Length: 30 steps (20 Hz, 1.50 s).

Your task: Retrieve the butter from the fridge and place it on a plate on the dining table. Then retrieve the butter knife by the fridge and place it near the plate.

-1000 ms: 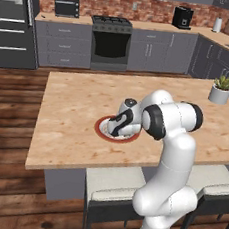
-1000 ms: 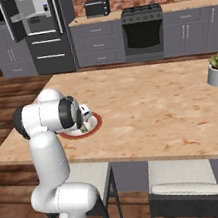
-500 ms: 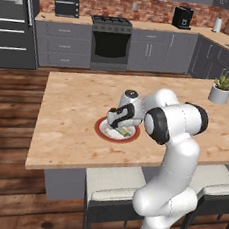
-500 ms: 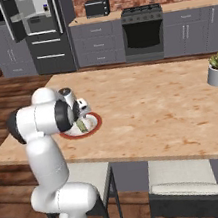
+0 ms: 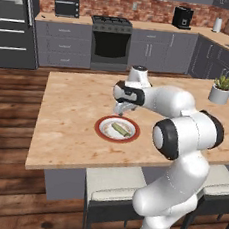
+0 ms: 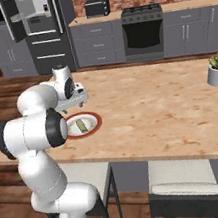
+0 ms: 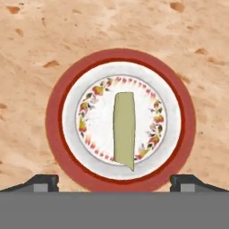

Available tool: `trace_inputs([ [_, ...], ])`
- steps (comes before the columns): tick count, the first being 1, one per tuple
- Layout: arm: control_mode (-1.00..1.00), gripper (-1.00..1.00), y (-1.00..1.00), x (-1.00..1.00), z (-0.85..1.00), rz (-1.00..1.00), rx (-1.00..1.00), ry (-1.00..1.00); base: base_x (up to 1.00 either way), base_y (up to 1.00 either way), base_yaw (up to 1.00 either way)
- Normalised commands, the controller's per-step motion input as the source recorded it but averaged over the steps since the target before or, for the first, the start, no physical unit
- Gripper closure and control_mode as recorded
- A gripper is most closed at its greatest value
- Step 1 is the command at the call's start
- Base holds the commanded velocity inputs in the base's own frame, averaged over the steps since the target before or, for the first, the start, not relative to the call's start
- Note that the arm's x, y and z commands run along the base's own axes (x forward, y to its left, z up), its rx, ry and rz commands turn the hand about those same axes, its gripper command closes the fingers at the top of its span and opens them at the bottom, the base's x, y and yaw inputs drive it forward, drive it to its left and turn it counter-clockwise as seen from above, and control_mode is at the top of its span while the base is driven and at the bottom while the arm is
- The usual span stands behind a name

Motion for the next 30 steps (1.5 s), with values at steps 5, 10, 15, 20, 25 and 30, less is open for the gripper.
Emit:
trace_inputs([
  [5,-1.00,-1.00,-0.46,-1.00,0.67,-0.12,0.00,0.06,0.00,0.00,0.00],
  [10,-1.00,-1.00,-0.52,-0.68,0.68,-0.28,0.00,0.29,0.00,0.00,0.00],
  [15,-1.00,-1.00,-0.54,-0.79,0.41,-0.38,0.00,0.28,0.00,0.00,0.00],
  [20,-1.00,-1.00,-0.45,-0.85,0.33,-0.39,0.00,0.26,0.00,0.00,0.00],
  [25,-1.00,-1.00,-0.21,-0.98,0.15,-0.37,0.00,0.15,0.00,0.00,0.00],
  [30,-1.00,-1.00,0.00,-1.00,-0.04,-0.29,-0.08,0.01,0.00,0.00,0.00],
])
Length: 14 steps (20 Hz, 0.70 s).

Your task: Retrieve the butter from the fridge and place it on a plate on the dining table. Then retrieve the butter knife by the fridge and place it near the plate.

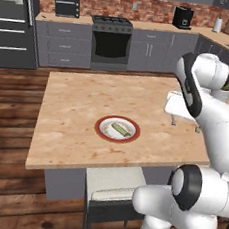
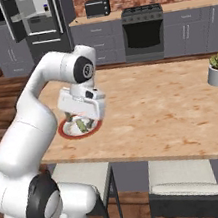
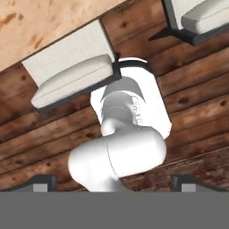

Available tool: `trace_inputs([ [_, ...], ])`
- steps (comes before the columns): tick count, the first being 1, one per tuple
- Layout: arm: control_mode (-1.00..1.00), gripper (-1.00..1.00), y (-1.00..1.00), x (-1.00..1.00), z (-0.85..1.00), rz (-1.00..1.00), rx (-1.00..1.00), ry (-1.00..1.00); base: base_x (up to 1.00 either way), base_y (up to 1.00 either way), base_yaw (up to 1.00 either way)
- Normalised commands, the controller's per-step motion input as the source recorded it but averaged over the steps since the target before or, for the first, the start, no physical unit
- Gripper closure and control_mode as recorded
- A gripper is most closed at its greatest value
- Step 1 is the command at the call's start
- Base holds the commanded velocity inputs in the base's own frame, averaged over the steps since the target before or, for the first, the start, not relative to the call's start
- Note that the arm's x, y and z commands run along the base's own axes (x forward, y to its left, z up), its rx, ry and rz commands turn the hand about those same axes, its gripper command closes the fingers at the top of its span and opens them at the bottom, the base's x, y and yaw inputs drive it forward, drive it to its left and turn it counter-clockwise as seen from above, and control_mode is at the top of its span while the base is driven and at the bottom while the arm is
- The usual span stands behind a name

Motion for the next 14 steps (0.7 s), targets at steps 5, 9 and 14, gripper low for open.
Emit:
trace_inputs([
  [5,-1.00,-1.00,0.13,-1.00,-0.01,-0.06,-0.14,-0.07,0.00,0.00,0.00],
  [9,-1.00,-1.00,0.28,-0.78,0.00,0.00,-0.22,-0.01,0.00,0.00,0.00],
  [14,-1.00,-1.00,0.58,-0.35,0.00,0.00,-0.28,0.03,0.00,0.00,0.00],
])
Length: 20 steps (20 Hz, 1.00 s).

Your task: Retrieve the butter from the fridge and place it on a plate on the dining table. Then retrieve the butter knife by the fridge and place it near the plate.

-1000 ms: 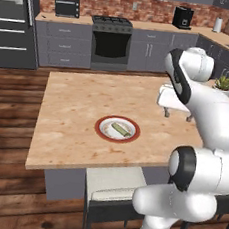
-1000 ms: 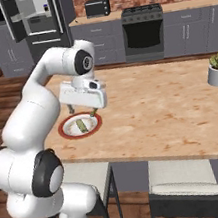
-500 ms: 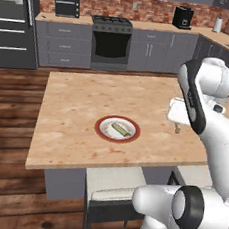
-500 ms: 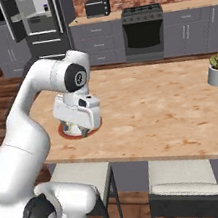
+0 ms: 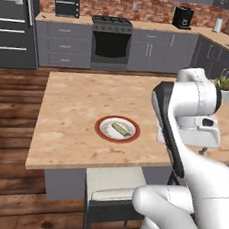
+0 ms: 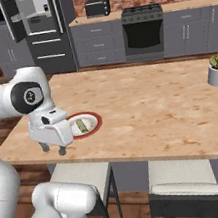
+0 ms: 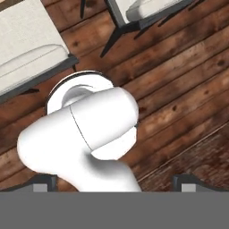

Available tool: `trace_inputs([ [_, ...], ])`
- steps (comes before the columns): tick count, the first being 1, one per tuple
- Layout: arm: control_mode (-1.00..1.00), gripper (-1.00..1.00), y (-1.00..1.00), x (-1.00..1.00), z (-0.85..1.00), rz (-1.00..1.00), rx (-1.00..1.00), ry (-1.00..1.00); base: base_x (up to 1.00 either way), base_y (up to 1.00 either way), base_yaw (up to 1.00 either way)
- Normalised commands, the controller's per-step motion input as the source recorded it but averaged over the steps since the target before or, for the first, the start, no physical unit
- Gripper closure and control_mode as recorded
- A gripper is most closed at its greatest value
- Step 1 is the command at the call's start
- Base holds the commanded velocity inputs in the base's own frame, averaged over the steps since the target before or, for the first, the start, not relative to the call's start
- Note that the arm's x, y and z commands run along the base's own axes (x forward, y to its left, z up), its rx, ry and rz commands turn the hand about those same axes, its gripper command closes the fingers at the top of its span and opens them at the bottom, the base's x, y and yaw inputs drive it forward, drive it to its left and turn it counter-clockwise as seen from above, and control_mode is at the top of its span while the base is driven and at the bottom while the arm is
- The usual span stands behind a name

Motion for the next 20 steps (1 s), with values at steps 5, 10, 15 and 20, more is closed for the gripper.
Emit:
trace_inputs([
  [5,-1.00,-1.00,0.18,-0.12,-0.20,0.00,-0.01,-0.11,0.00,0.00,0.00],
  [10,-1.00,-1.00,0.00,0.16,0.00,0.00,0.08,-0.05,0.00,0.00,0.00],
  [15,-1.00,-1.00,-0.02,0.02,0.00,0.06,0.15,-0.03,0.00,0.00,0.00],
  [20,-1.00,-1.00,-0.01,0.00,-0.01,0.34,0.03,0.00,0.00,0.00,0.00],
])
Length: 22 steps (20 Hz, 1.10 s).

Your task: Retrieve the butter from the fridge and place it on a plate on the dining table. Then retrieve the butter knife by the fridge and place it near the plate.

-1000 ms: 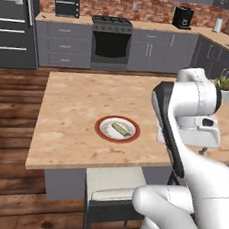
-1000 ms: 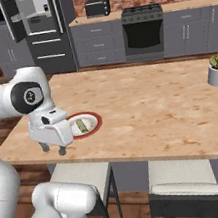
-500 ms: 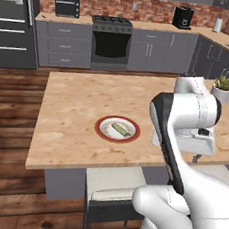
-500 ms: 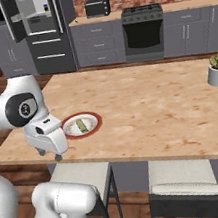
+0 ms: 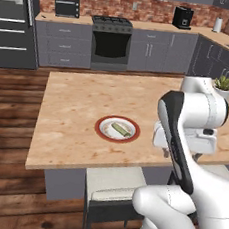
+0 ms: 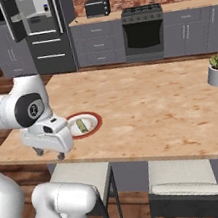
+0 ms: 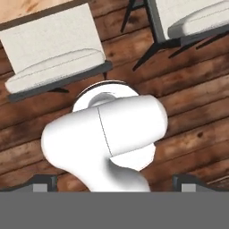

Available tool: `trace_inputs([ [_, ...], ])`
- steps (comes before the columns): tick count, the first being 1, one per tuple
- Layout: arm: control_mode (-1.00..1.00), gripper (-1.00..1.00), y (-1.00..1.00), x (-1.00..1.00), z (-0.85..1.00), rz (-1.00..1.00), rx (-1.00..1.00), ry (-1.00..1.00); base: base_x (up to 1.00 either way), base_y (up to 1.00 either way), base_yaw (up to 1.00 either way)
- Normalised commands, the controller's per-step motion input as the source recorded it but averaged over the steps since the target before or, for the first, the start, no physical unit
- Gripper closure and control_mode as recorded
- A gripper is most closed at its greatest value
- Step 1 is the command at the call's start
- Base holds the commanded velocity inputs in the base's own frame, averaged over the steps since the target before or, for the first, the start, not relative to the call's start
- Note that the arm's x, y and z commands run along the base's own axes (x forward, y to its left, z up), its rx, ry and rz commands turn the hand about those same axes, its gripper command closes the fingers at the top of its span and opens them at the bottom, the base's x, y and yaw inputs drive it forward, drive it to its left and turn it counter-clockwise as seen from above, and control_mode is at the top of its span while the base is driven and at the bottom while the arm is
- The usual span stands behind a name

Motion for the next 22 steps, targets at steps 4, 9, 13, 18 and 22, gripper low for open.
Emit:
trace_inputs([
  [4,-1.00,-1.00,0.00,0.00,0.00,0.37,0.00,0.00,0.00,0.00,0.00],
  [9,-1.00,-1.00,-0.01,0.00,-0.10,0.21,0.00,-0.04,0.00,0.00,0.00],
  [13,-1.00,-1.00,-0.01,0.00,-0.30,0.10,0.00,-0.17,0.00,0.00,0.00],
  [18,-1.00,-1.00,0.00,0.00,-0.22,0.03,0.00,-0.25,0.00,0.00,0.00],
  [22,-1.00,-1.00,0.00,0.10,-0.06,0.00,0.00,-0.14,0.00,0.00,0.00],
])
